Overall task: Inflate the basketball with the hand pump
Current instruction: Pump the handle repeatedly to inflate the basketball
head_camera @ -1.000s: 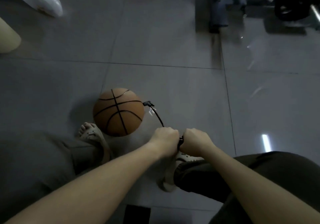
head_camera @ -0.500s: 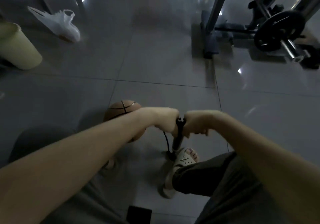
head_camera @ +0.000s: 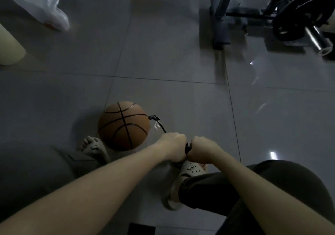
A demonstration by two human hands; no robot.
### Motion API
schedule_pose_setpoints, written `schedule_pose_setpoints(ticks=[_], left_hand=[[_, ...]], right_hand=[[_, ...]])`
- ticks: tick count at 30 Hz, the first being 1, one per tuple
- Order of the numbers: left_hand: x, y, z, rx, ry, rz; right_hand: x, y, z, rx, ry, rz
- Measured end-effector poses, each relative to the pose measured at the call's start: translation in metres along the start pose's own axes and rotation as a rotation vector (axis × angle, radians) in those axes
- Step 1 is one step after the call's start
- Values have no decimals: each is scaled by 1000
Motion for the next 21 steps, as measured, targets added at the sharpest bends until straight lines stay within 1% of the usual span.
schedule_pose_setpoints(ticks=[5, 9, 12, 14, 16, 21], left_hand=[[-36, -6, -10, 26, 0, -11], [-32, -14, -11, 45, 15, -9], [-23, -5, -2, 67, 12, -28], [-20, 5, 3, 58, 6, -85], [-3, 20, 9, 49, 2, -107], [87, 50, 31, 47, 102, -41]], right_hand=[[-25, -18, 2, 20, 42, -2], [-19, -21, 1, 30, 82, -21], [-12, -3, -1, 28, 102, -51], [-7, 15, -5, 26, 97, -99], [6, 37, -11, 34, 99, -136], [83, 85, -18, 61, 65, -113]])
Point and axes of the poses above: each hand's wrist, its own y-axis away from the middle knuckle, its own x-axis out of the back of the hand, z = x × y, the point moved 5 cm from there along -y, towards the middle knuckle, and after that the axes turned 11 degrees about -x, right-handed, at the moved point
